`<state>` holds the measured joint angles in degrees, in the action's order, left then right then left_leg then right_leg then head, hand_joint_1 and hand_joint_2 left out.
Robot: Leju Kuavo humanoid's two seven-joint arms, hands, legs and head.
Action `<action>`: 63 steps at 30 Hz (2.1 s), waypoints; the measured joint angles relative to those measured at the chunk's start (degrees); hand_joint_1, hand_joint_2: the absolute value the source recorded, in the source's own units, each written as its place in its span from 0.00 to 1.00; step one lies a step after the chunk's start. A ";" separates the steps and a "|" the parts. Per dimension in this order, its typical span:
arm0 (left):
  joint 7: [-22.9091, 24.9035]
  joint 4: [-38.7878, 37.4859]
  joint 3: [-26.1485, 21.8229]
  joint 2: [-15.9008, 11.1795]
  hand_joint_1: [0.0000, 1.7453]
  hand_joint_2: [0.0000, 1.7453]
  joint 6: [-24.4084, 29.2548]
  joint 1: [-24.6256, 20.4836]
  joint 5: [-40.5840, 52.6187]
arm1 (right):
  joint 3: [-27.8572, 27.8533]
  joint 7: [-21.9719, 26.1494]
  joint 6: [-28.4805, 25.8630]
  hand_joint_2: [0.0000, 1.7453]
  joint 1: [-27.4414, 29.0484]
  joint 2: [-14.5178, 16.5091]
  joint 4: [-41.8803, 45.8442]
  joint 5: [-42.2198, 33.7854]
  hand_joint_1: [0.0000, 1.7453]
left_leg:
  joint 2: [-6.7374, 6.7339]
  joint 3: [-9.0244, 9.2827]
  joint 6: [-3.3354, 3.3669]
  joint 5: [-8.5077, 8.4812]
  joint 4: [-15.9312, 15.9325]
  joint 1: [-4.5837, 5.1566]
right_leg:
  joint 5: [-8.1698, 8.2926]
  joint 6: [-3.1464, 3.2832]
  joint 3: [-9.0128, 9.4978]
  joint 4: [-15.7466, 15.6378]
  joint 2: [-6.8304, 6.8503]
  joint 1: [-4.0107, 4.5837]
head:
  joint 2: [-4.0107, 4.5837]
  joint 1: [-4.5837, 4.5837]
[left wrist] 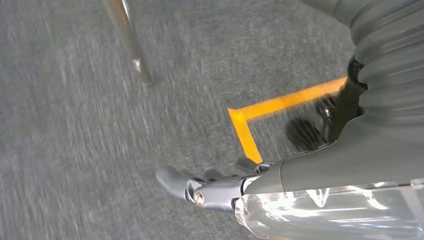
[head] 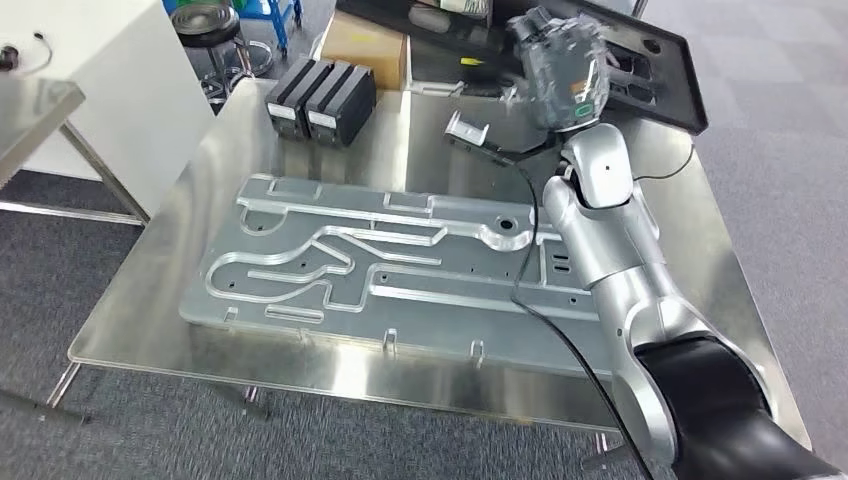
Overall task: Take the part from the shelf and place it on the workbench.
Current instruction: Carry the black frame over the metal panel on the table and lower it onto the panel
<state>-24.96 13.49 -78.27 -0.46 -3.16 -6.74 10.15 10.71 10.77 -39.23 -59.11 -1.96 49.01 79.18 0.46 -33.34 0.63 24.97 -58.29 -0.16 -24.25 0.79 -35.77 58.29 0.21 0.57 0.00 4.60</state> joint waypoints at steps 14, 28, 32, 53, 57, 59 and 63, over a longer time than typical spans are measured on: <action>-4.68 -0.04 0.99 -0.05 0.00 1.00 -1.71 0.26 -0.71 | -4.69 5.56 2.29 1.00 -6.61 -0.87 -20.04 -24.62 1.00 | -0.28 -3.92 -1.57 -2.92 -0.54 -0.65 | -1.73 -0.10 2.99 -0.51 -0.63 -0.77 | 0.00 -0.01; -5.10 -0.04 1.09 -0.10 0.00 1.00 -2.56 -0.36 -0.73 | -1.66 0.99 6.52 1.00 -4.83 -0.15 -25.34 -14.65 1.00 | 0.02 -1.88 0.00 -1.44 0.24 -0.65 | -0.56 -1.71 -1.56 3.52 -0.55 -1.17 | 0.00 -0.02; -5.91 -0.04 1.18 -0.08 0.00 1.00 -3.69 -0.52 -0.72 | 2.73 -2.69 8.21 1.00 -2.33 2.28 -26.78 -7.82 1.00 | -0.06 -1.79 -1.22 -1.11 0.31 -0.46 | 0.26 -0.88 -0.14 0.09 -0.78 -0.83 | 0.00 -0.01; -7.70 -0.13 3.08 -0.15 0.00 0.75 -5.10 -0.73 -0.73 | 14.69 -5.32 13.67 0.00 4.94 6.07 -30.09 1.37 0.00 | -0.39 -2.13 0.28 -1.04 -0.37 -0.82 | -7.84 -2.23 -5.29 13.76 -0.52 -0.98 | 0.00 -0.01; -7.98 -0.17 3.51 -0.04 0.00 0.00 -4.82 -0.72 -0.73 | 15.11 -4.12 13.48 0.00 5.89 6.25 -30.07 0.31 0.00 | -0.23 -1.90 0.20 -0.97 -0.40 -0.82 | -4.40 -2.06 -4.23 11.23 -0.50 -1.25 | 0.00 -0.01; -8.15 -0.22 3.56 0.08 0.00 0.00 -5.03 -0.71 -0.73 | 15.11 -2.68 13.17 0.00 5.88 6.43 -30.00 -1.58 0.00 | -0.16 -1.82 -0.18 -0.87 -0.47 -0.66 | -1.62 -1.55 -0.65 3.87 -0.54 -1.08 | 0.00 -0.01; -8.24 -0.29 3.56 0.17 0.00 0.00 -6.00 -0.53 -0.73 | 14.02 1.86 12.22 0.00 6.02 7.00 -29.27 -7.39 0.00 | -0.18 -1.77 -1.51 -0.83 -0.34 -0.58 | -0.83 -0.48 0.81 0.50 -0.67 -0.82 | 0.00 -0.01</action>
<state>-33.19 13.19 -74.71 -0.29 -9.16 -7.27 9.42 24.73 12.64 -27.01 -53.09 5.04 19.74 71.78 0.28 -35.11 -0.88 24.14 -58.63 -0.74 -25.09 0.30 -34.96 58.79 -0.46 -0.25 0.00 4.59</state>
